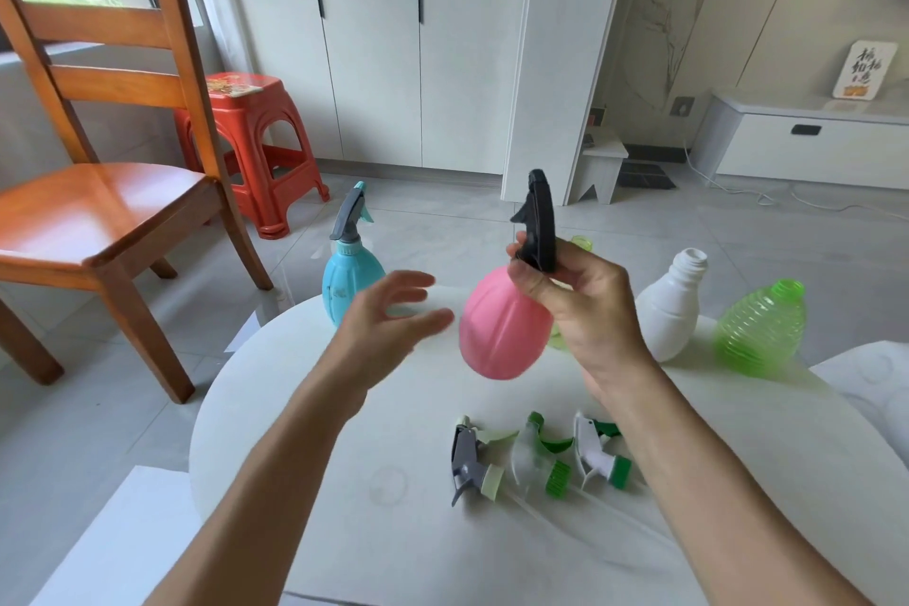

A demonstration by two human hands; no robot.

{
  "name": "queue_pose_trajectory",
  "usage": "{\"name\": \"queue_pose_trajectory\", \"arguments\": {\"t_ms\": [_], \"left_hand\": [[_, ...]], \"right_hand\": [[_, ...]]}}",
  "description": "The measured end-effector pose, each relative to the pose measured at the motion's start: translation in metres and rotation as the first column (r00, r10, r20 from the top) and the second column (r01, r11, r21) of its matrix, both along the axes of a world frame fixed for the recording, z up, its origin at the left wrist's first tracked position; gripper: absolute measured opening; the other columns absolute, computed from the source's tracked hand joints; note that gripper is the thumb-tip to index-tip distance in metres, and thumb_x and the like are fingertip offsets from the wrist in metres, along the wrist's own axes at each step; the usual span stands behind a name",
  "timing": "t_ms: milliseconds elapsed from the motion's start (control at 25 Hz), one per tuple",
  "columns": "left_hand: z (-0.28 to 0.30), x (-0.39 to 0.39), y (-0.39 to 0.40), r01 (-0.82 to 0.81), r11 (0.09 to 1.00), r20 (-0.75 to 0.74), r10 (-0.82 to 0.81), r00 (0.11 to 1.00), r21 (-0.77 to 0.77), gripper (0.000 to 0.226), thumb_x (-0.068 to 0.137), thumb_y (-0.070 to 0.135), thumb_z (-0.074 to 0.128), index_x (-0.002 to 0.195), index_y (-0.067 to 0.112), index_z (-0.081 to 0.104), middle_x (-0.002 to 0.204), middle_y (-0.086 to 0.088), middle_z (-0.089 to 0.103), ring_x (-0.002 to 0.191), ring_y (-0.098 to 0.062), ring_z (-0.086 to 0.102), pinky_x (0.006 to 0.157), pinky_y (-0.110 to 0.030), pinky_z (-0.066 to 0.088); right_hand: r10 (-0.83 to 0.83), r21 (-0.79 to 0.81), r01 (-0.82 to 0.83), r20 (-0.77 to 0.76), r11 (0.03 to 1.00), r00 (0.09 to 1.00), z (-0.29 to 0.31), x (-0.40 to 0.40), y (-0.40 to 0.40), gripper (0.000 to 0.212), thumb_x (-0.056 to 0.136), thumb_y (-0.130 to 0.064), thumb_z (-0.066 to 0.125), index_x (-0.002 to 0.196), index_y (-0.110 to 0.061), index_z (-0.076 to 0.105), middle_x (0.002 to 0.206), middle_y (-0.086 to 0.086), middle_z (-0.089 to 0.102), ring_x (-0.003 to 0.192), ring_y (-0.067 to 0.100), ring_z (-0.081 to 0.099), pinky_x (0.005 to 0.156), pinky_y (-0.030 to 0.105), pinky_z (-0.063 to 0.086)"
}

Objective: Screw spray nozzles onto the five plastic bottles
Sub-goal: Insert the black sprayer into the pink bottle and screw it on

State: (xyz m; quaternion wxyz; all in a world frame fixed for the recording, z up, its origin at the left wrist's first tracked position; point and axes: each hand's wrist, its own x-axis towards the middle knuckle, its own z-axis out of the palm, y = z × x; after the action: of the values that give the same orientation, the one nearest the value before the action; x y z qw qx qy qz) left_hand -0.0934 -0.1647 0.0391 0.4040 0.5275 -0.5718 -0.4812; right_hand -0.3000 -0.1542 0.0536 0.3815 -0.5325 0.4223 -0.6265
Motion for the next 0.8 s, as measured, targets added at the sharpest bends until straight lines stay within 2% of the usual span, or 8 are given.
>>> {"name": "queue_pose_trajectory", "arguments": {"t_ms": [80,160,240,320,440,520,680,800], "left_hand": [[-0.002,0.009,-0.006,-0.155,0.987,-0.021,0.154,0.988,-0.041,0.032,0.082,0.027,0.078,0.112,0.03,0.066,0.115,0.009,0.065,0.103,-0.013,0.063,0.088,-0.04,0.056],[-0.002,0.016,-0.007,-0.148,0.988,0.0,0.148,0.989,-0.044,0.029,0.083,0.027,0.076,0.11,0.03,0.067,0.114,0.009,0.065,0.102,-0.011,0.063,0.085,-0.037,0.055],[-0.002,0.023,-0.006,-0.102,0.987,0.168,0.123,0.978,-0.126,0.03,0.082,0.03,0.076,0.11,0.033,0.065,0.115,0.012,0.063,0.101,-0.009,0.062,0.079,-0.031,0.053],[-0.003,0.03,-0.005,-0.054,0.966,0.375,0.149,0.915,-0.253,0.033,0.081,0.032,0.073,0.112,0.036,0.061,0.117,0.015,0.06,0.102,-0.009,0.06,0.075,-0.025,0.046],[-0.005,0.032,-0.005,-0.031,0.938,0.466,0.201,0.862,-0.346,0.037,0.081,0.03,0.07,0.116,0.035,0.058,0.121,0.014,0.056,0.102,-0.01,0.055,0.075,-0.022,0.037],[-0.006,0.029,-0.005,-0.006,0.927,0.491,0.204,0.847,-0.375,0.039,0.082,0.027,0.069,0.119,0.032,0.058,0.123,0.012,0.055,0.099,-0.007,0.05,0.078,-0.023,0.036],[-0.006,0.022,-0.008,0.035,0.93,0.494,0.162,0.854,-0.365,0.04,0.083,0.023,0.068,0.121,0.032,0.056,0.123,0.012,0.054,0.097,-0.005,0.048,0.078,-0.024,0.039],[-0.007,0.016,-0.009,0.067,0.921,0.504,0.148,0.851,-0.384,0.038,0.083,0.024,0.067,0.119,0.032,0.057,0.118,0.014,0.055,0.096,-0.003,0.049,0.071,-0.019,0.039]], "right_hand": [[-0.056,0.028,0.057,-0.022,0.998,0.998,-0.003,0.018,-0.031,0.019,0.078,-0.015,0.084,0.089,-0.028,0.077,0.087,-0.013,0.077,0.089,0.009,0.069,0.09,0.027,0.052],[-0.11,0.038,0.115,-0.108,0.993,0.988,-0.012,0.039,-0.06,0.017,0.079,-0.016,0.083,0.089,-0.028,0.076,0.085,-0.016,0.075,0.085,0.008,0.069,0.087,0.026,0.052],[-0.162,0.052,0.174,-0.183,0.983,0.97,-0.023,0.053,-0.084,0.014,0.079,-0.02,0.083,0.091,-0.025,0.077,0.086,-0.014,0.075,0.085,0.009,0.069,0.085,0.029,0.054],[-0.208,0.074,0.229,-0.224,0.971,0.952,-0.038,0.06,-0.1,0.012,0.079,-0.023,0.082,0.089,-0.027,0.076,0.087,-0.012,0.076,0.087,0.013,0.071,0.086,0.035,0.055],[-0.223,0.088,0.255,-0.27,0.963,0.937,-0.059,0.063,-0.113,0.013,0.081,-0.027,0.079,0.088,-0.034,0.073,0.087,-0.016,0.075,0.091,0.013,0.07,0.089,0.039,0.054],[-0.224,0.063,0.253,-0.301,0.965,0.927,-0.07,0.062,-0.115,0.016,0.083,-0.029,0.077,0.096,-0.036,0.071,0.09,-0.019,0.073,0.095,0.011,0.069,0.091,0.037,0.053],[-0.213,0.079,0.256,-0.356,0.963,0.91,-0.078,0.059,-0.115,0.029,0.083,-0.031,0.077,0.111,-0.027,0.069,0.103,-0.014,0.073,0.106,0.014,0.066,0.093,0.034,0.05],[-0.156,0.177,0.239,-0.388,0.955,0.909,-0.073,0.051,-0.104,0.057,0.082,-0.033,0.08,0.133,-0.02,0.057,0.128,-0.008,0.063,0.121,0.013,0.057,0.1,0.032,0.046]]}}
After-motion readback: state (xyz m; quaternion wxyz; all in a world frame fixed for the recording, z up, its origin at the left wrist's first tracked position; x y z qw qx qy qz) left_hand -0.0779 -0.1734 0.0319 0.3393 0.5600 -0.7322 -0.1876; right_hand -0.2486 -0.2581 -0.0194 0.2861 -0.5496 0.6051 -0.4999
